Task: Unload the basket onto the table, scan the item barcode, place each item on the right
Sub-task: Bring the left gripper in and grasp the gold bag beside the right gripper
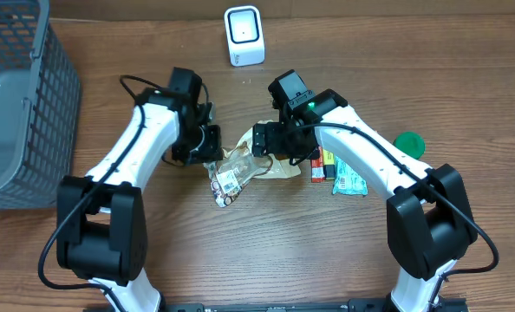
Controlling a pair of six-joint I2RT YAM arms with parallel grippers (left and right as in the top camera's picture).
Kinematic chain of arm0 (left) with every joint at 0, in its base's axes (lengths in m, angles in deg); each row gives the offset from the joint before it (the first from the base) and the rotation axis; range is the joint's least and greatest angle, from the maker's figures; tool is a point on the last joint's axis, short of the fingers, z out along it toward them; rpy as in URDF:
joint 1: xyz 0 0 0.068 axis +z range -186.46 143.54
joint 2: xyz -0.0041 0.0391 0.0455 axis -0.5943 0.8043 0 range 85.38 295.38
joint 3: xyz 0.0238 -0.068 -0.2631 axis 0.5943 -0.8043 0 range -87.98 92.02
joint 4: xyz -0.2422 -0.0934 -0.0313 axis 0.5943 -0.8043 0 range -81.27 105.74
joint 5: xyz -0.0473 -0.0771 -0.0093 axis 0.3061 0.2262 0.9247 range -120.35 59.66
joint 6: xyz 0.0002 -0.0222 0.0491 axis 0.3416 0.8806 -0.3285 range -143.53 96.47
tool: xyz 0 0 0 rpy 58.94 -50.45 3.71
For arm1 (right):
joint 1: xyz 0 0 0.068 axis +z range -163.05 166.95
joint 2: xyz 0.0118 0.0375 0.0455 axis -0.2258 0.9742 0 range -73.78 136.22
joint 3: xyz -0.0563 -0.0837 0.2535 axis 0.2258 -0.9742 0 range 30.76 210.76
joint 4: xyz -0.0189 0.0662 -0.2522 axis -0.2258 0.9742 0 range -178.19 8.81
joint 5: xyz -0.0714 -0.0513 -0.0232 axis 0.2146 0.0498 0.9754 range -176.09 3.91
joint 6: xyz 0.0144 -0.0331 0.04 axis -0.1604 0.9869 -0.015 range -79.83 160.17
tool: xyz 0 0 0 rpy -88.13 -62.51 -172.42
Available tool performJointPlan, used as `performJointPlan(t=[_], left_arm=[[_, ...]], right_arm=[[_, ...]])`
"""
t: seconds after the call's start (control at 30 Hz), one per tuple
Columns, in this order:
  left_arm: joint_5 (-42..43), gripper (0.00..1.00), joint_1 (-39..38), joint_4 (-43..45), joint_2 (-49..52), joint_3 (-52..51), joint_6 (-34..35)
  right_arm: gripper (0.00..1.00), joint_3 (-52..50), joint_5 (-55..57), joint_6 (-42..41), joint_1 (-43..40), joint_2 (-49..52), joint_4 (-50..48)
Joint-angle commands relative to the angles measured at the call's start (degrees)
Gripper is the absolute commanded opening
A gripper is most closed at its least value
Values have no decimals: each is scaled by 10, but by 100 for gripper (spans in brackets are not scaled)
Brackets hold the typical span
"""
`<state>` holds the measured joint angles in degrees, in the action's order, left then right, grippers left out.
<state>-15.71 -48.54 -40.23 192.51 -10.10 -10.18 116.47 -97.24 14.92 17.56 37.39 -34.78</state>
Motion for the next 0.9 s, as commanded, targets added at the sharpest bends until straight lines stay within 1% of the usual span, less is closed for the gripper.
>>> performJointPlan(t=[0.0, 0.1, 0.27, 0.47, 0.57, 0.7, 0.87], left_arm=[[-48, 21, -17, 18, -5, -24, 24], [-56, 22, -19, 35, -5, -37, 35], [-99, 22, -19, 52, -5, -53, 60], [-100, 27, -19, 88, -5, -79, 60], [-101, 27, -19, 100, -5, -91, 60], [-104, 25, -19, 108, -5, -99, 60], [-106, 26, -19, 135, -5, -125, 71]], right_arm=[[99, -3, -7, 17, -1, 2, -7], [99, -3, -5, 18, -3, 2, -7], [99, -3, -5, 18, -5, 2, -10], [99, -3, -5, 18, -5, 16, -17], [99, -3, -5, 18, -5, 32, -17], [99, -3, -5, 18, -5, 57, -22], [99, -3, -21, 21, -5, 75, -30]])
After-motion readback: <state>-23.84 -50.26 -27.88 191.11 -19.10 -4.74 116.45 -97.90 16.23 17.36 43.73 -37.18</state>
